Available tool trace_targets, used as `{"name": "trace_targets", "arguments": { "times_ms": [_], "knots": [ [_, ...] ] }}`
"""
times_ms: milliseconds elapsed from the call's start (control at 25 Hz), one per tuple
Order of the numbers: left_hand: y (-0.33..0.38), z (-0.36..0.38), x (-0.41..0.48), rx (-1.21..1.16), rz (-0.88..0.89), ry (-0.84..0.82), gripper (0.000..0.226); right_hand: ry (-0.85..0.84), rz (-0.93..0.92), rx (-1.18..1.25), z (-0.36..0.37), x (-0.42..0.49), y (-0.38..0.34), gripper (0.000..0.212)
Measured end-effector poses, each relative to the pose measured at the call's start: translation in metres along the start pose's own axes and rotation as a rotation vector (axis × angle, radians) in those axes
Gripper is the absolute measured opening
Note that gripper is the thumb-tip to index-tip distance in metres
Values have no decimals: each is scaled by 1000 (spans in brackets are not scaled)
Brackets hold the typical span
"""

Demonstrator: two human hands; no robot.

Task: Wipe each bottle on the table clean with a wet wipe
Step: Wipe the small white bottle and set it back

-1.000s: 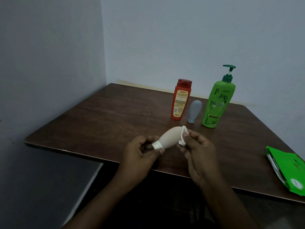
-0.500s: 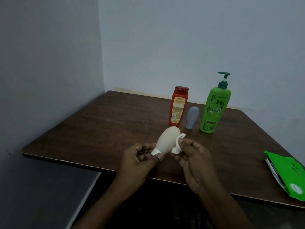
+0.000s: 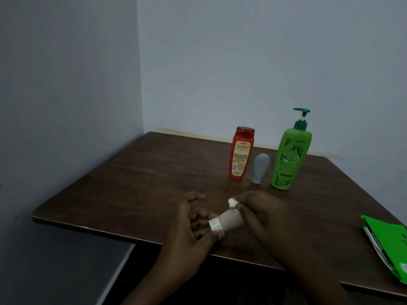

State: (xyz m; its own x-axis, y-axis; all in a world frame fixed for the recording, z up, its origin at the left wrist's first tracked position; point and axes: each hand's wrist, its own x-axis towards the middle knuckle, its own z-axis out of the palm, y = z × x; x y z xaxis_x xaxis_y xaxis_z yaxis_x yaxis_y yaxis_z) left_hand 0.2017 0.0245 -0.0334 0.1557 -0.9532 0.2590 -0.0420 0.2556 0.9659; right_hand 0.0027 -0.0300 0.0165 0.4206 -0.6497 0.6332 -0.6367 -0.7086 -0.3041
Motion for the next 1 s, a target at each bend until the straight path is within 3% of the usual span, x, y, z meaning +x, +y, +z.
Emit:
{"name": "trace_targets", "arguments": {
  "times_ms": [200, 440, 680, 760, 920, 1000],
  "knots": [
    [2, 2, -3, 168, 99, -48, 78, -227, -174, -147, 24, -12, -21, 25],
    [-2, 0, -1, 297, 172, -30, 79, -127, 23, 14, -10, -20, 9, 23],
    [4, -8, -4, 381, 242, -144, 63, -133, 55, 20, -15, -42, 14, 26],
    [6, -9, -5, 417, 237, -145, 73, -178, 63, 57, -19, -47, 13, 27],
    [6, -7, -4, 404, 173, -164, 117, -241, 124, 68, -25, -49, 14, 26],
    [5, -6, -3, 360, 171, -171, 124, -235, 175, 58, -22, -45, 13, 25]
  ]
}}
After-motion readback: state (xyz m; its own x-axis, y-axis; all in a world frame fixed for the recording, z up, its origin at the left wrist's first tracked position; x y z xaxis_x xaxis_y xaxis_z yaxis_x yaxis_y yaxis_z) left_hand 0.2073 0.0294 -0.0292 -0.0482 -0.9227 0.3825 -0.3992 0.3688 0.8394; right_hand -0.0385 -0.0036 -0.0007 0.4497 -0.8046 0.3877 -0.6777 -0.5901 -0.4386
